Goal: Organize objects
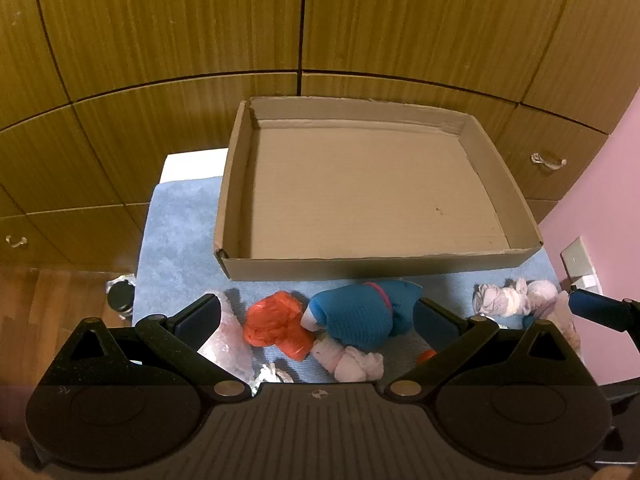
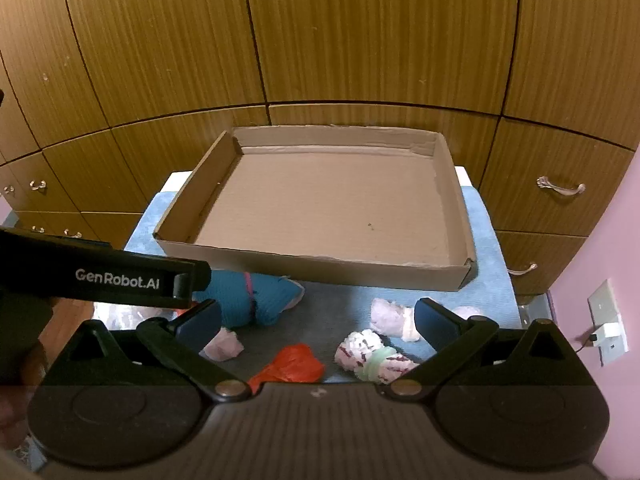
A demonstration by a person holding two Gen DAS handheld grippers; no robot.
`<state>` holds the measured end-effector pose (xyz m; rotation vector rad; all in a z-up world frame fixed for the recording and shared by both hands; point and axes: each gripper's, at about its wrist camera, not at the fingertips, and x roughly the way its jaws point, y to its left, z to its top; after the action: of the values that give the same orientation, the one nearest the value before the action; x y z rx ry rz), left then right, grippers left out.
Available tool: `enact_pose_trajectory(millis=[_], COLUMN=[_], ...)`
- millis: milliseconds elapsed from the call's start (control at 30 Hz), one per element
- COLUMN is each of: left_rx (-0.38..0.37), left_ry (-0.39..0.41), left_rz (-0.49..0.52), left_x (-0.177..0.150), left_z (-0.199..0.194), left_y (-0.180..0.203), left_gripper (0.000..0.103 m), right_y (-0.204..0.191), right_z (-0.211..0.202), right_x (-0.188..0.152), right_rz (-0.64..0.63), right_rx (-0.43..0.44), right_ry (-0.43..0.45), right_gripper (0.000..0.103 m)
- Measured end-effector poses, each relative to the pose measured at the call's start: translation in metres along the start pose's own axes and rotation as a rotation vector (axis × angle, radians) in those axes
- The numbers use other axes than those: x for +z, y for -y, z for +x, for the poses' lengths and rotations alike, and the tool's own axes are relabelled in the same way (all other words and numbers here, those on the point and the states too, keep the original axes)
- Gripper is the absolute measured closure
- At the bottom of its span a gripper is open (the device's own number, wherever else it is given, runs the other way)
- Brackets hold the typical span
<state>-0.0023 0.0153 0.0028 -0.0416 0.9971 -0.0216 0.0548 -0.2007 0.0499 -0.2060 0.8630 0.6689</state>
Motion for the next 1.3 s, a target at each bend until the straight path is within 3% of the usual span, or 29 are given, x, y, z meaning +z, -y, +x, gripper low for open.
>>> enact_pose_trajectory(millis=[1033, 1133, 1300], left_rx=[-0.01, -0.011, 0.049], left_ry=[0.009, 0.032, 0.097], left_rz=[0.001, -0.001, -0.002], left_x=[-0.003, -0.009, -0.031], left_z=[-0.007, -0.015, -0.029], left_y=[-0.003, -0.015, -0.05], left_gripper=[0.001, 0.001, 0.001], right_y=[-0.003, -0.009, -0.031], right_z=[-0.01, -0.019, -0.04], right_x=[-0.005, -0.013, -0.051], right_rz=[-0.041, -0.059, -0.123], right_rx=[0.053, 0.066, 0.116], right_ry=[0.021, 0.058, 0.142], right_gripper=[0.0, 0.0, 0.0])
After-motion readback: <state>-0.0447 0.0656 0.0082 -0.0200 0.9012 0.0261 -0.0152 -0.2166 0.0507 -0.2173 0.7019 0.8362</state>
